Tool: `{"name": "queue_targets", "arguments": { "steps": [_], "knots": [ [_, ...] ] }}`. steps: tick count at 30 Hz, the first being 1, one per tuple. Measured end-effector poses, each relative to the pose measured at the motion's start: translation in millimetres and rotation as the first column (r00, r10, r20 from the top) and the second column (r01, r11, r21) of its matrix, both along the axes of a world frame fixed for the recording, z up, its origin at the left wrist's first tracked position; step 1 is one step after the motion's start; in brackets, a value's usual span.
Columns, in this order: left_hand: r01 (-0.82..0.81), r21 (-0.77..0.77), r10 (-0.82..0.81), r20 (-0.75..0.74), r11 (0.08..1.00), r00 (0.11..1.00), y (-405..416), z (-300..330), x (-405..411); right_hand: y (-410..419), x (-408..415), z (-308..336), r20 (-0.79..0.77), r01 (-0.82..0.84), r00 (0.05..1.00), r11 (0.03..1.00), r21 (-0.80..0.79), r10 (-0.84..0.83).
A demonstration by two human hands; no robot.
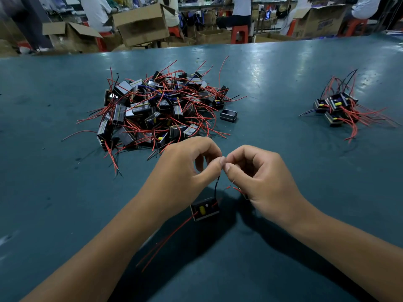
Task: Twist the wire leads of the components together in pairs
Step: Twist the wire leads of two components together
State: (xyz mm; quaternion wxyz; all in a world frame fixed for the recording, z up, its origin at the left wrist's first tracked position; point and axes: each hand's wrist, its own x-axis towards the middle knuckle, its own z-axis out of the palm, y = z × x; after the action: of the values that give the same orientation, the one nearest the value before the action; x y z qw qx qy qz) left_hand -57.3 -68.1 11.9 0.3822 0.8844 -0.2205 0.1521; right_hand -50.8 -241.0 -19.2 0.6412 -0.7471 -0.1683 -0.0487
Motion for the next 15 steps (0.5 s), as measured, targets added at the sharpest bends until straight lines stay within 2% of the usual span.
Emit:
{"name": "queue_targets", "arguments": {
  "steps": [5,8,11,15],
  "knots": [
    [0.015,0.055,-0.018,0.040,0.998,0.999,0.7,2.4,-3.1,-2.0,2.5,0.1,0.013,0.024,1.000,1.000,0.002,-0.024],
    [0.022,0.032,-0.023,0.047,0.999,0.999,1.6,3.5,-3.2,-2.8,3.5,1.2,0.008,0.017,1.000,1.000,-0.004,-0.017],
    [0.023,-0.007,-0.023,0.018,1.000,1.000,2.5,3.6,-1.4,-3.3,3.5,1.0,0.027,-0.011,1.000,0.999,-0.038,0.012],
    [0.070,0.051,-0.067,-0.053,0.996,0.996,3.4,0.8,3.3,-3.8,0.0,1.9,0.109,-0.046,0.992,0.993,-0.105,0.057]
  ]
}}
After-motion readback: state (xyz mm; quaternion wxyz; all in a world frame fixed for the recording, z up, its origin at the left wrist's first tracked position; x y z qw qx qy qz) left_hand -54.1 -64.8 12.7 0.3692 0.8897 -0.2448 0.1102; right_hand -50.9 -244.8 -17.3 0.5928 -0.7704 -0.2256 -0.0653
